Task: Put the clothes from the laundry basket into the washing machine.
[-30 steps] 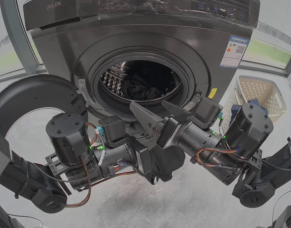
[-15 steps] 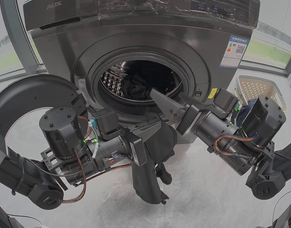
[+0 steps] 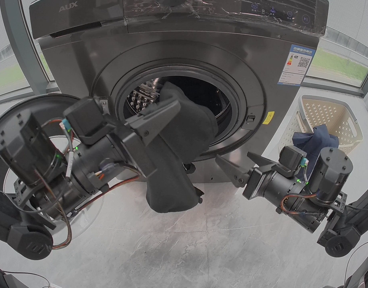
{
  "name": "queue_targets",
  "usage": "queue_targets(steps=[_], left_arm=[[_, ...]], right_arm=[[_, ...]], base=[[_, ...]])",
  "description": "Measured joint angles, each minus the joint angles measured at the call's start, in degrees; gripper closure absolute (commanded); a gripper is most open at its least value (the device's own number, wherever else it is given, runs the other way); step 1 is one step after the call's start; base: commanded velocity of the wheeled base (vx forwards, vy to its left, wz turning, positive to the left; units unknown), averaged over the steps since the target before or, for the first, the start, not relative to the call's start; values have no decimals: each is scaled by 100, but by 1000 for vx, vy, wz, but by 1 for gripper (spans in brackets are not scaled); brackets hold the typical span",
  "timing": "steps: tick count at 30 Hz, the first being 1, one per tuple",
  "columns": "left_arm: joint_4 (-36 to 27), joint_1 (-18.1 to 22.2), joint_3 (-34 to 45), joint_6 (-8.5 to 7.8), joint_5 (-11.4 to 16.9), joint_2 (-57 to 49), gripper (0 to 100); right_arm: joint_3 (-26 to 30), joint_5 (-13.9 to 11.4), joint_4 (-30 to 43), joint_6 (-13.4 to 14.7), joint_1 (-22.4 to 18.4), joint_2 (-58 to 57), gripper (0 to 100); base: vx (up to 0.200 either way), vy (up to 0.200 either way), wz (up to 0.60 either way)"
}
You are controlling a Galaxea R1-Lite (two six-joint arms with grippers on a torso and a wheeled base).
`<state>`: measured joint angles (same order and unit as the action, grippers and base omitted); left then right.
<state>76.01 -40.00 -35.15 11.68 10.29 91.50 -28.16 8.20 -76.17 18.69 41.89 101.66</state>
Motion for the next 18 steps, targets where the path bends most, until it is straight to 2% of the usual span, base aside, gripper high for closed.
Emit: queue_targets(steps=[7, 14, 18], left_arm=[[408, 63, 205, -2, 62, -247, 100], [438, -18, 238, 0, 117, -438, 100], [433, -18, 268, 127, 158, -560, 100]], right_arm=[[267, -187, -66, -145, -38, 372, 0], [132, -263, -290, -257, -24, 1030, 0], [33, -378, -663, -374, -13, 1496, 0]], base=[[0, 0, 0], [0, 0, 0], [0, 0, 0]])
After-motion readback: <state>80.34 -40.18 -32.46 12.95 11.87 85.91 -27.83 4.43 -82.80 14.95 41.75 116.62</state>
